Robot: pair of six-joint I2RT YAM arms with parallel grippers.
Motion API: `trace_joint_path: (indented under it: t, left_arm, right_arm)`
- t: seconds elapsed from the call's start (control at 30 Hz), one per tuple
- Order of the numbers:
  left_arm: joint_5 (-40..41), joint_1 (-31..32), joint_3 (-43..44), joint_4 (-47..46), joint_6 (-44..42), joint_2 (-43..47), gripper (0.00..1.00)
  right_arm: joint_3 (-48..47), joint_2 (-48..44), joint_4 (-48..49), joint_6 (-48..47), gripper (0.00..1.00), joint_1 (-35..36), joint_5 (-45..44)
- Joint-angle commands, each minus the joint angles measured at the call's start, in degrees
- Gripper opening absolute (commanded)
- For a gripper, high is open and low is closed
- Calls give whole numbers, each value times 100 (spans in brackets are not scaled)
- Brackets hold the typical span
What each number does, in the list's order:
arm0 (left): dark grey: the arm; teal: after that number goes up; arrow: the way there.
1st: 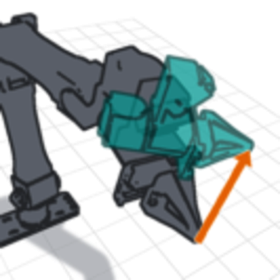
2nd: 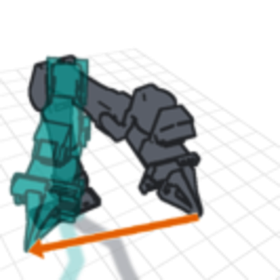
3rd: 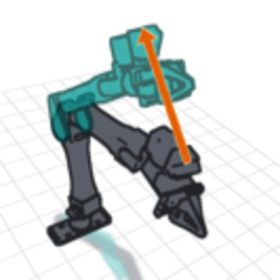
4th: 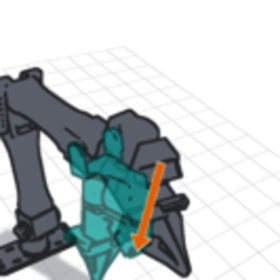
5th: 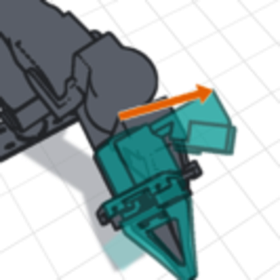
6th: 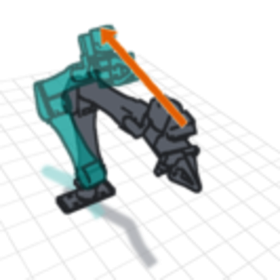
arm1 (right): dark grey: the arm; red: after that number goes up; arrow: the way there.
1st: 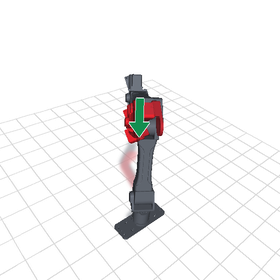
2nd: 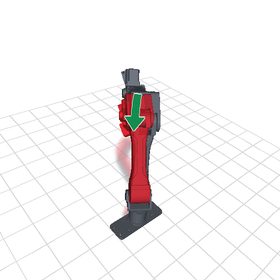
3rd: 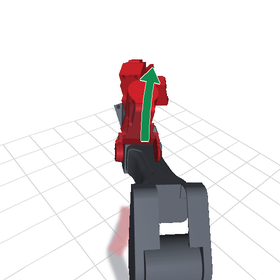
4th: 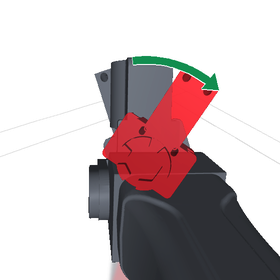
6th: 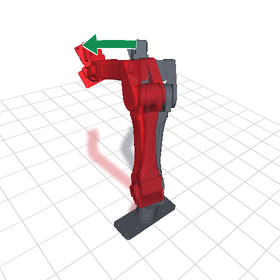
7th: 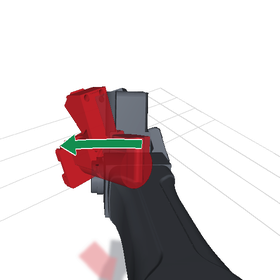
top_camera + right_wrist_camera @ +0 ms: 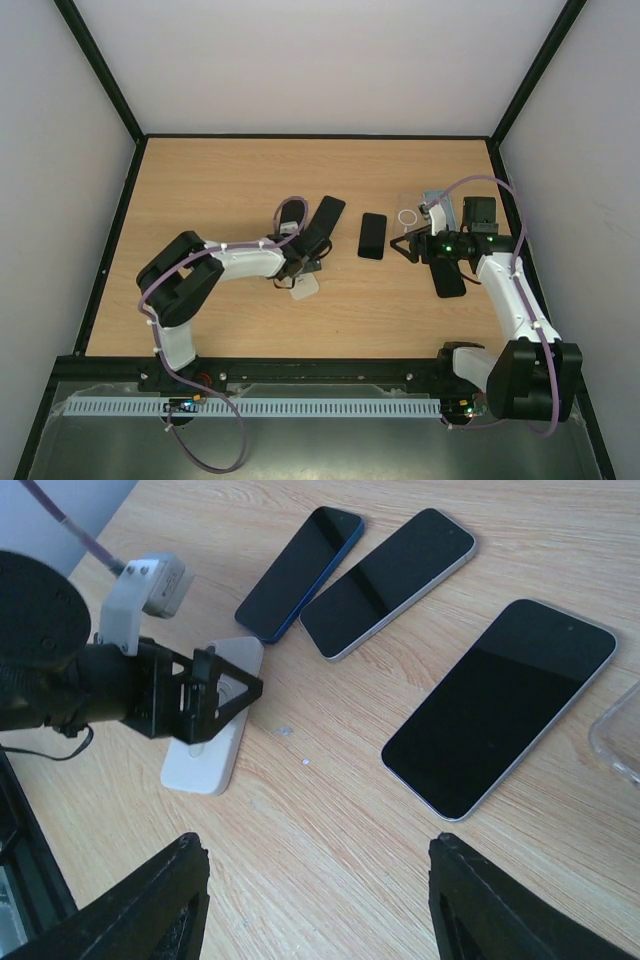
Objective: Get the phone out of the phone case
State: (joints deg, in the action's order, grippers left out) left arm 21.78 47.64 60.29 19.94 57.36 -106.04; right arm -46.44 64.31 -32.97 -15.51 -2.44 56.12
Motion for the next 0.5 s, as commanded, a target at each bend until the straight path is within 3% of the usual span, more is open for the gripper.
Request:
trace_joint_path:
  t: [0.0, 0.17, 0.47]
  left_arm:
    - [-956, 157, -500, 702, 71, -220, 100]
    - [-1231, 104, -789, 763, -316, 12, 97]
    - [-1687, -680, -1210, 834, -1358, 348, 78]
  right_arm:
    - [-105, 55, -178, -137, 59, -11, 138]
    - [-105, 14, -187, -158, 59, -11, 133]
    - [-92, -67, -158, -132, 59, -11, 96]
